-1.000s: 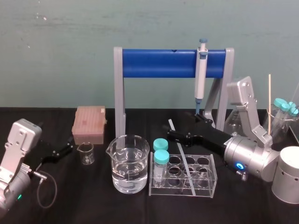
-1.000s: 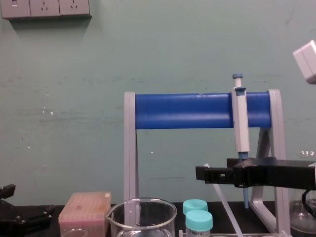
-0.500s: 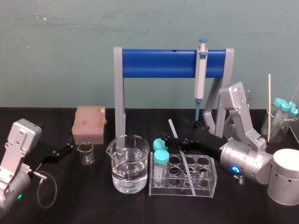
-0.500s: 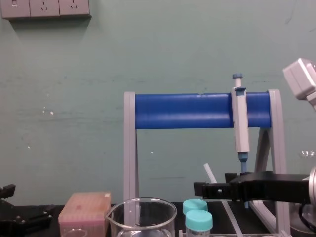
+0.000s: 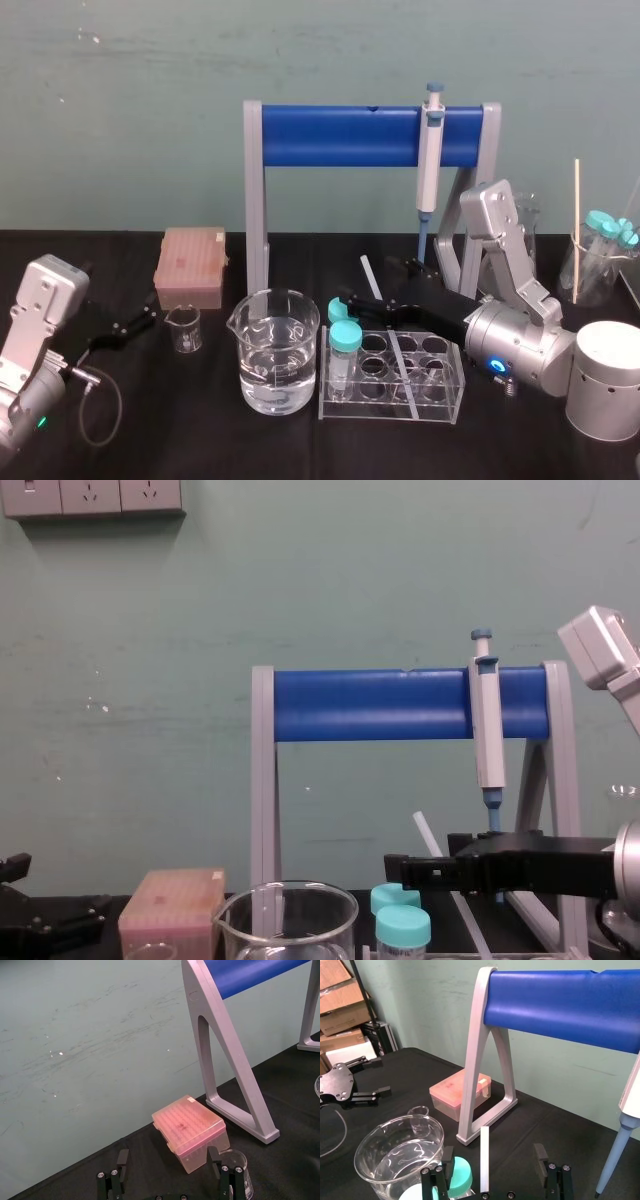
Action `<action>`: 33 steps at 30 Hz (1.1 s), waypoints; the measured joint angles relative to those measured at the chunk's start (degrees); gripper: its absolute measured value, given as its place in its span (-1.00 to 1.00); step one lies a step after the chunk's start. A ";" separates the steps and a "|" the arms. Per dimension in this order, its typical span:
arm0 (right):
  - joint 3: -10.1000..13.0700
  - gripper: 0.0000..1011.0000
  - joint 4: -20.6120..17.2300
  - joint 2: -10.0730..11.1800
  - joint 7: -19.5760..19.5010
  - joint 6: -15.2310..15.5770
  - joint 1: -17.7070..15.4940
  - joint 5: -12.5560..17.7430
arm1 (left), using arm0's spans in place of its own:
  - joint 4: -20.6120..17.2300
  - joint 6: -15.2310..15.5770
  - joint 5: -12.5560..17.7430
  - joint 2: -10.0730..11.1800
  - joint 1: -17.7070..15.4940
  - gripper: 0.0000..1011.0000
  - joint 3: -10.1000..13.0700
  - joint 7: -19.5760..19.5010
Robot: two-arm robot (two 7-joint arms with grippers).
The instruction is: Pick up the stirring rod with one hand, then place it down.
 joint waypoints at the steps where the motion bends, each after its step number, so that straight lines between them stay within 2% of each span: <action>1: 0.01 0.98 0.00 0.00 0.00 0.00 0.00 0.01 | 0.00 0.00 0.00 0.00 0.00 0.98 0.00 0.00; 7: 0.06 0.97 0.00 0.01 0.00 0.05 -0.01 0.15 | 0.00 0.00 0.00 0.00 0.00 0.98 0.00 0.00; 14: 0.10 0.71 -0.01 0.02 -0.01 0.14 -0.03 0.24 | 0.00 0.00 0.00 0.00 0.00 0.98 0.00 0.00; 24: 0.16 0.12 -0.03 0.02 -0.03 0.22 -0.04 0.31 | 0.00 0.00 0.00 0.00 0.00 0.98 0.00 0.00; 25: 0.16 0.00 -0.03 0.02 -0.04 0.24 -0.04 0.32 | 0.00 0.00 0.00 0.00 0.00 0.98 0.00 0.00; 27: 0.16 -0.08 -0.03 0.02 -0.04 0.25 -0.04 0.33 | 0.00 0.00 0.00 0.00 0.00 0.98 0.00 0.00; 28: 0.16 -0.20 -0.03 0.02 -0.04 0.26 -0.04 0.34 | 0.00 0.00 0.00 0.00 0.00 0.98 0.00 0.00; 30: 0.16 -0.28 -0.03 0.02 -0.04 0.27 -0.04 0.35 | 0.00 0.00 0.00 0.00 0.00 0.98 0.00 0.00; 31: 0.16 -0.40 -0.03 0.02 -0.05 0.27 -0.04 0.36 | 0.00 0.00 0.00 0.00 0.00 0.98 0.00 0.00; 33: 0.16 -0.48 -0.03 0.02 -0.04 0.28 -0.04 0.37 | 0.00 0.00 0.00 0.00 0.00 0.98 0.00 0.00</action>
